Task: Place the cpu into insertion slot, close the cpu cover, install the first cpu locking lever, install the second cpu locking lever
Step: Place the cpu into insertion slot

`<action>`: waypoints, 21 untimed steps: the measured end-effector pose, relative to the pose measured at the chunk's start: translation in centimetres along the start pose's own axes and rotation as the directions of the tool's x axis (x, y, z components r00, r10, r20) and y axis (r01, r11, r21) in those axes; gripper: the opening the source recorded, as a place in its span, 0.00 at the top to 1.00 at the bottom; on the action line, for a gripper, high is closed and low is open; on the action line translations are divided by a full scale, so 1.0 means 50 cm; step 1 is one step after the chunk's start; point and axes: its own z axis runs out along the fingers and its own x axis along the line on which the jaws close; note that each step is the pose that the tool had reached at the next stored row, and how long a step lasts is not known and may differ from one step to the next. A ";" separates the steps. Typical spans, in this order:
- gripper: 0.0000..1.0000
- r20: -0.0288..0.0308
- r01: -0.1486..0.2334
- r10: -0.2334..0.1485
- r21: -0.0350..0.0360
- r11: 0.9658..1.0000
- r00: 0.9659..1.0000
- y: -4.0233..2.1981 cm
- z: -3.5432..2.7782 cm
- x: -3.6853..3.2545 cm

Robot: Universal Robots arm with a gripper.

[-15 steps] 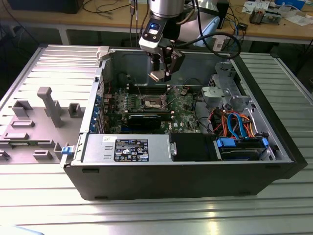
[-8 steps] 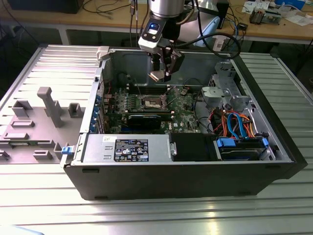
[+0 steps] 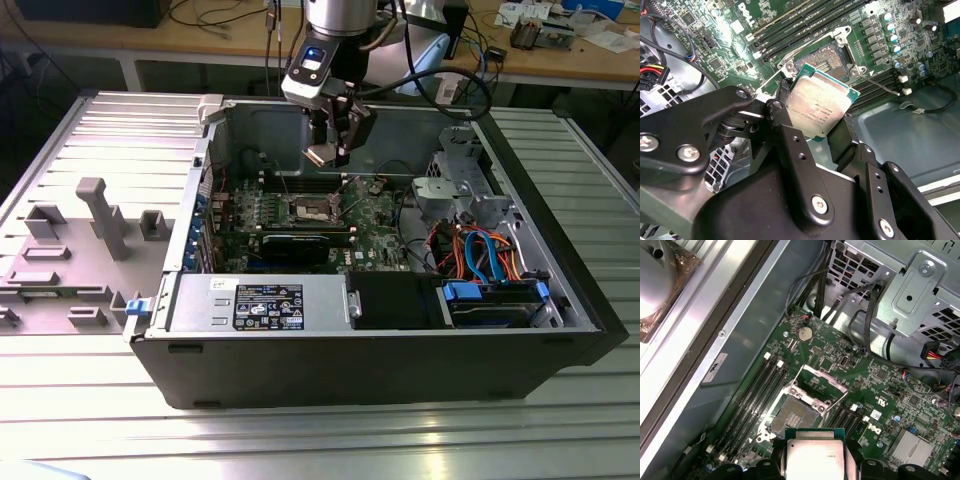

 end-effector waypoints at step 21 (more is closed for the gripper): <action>0.45 0.001 -0.062 0.062 0.001 0.998 0.998 0.000 0.001 0.000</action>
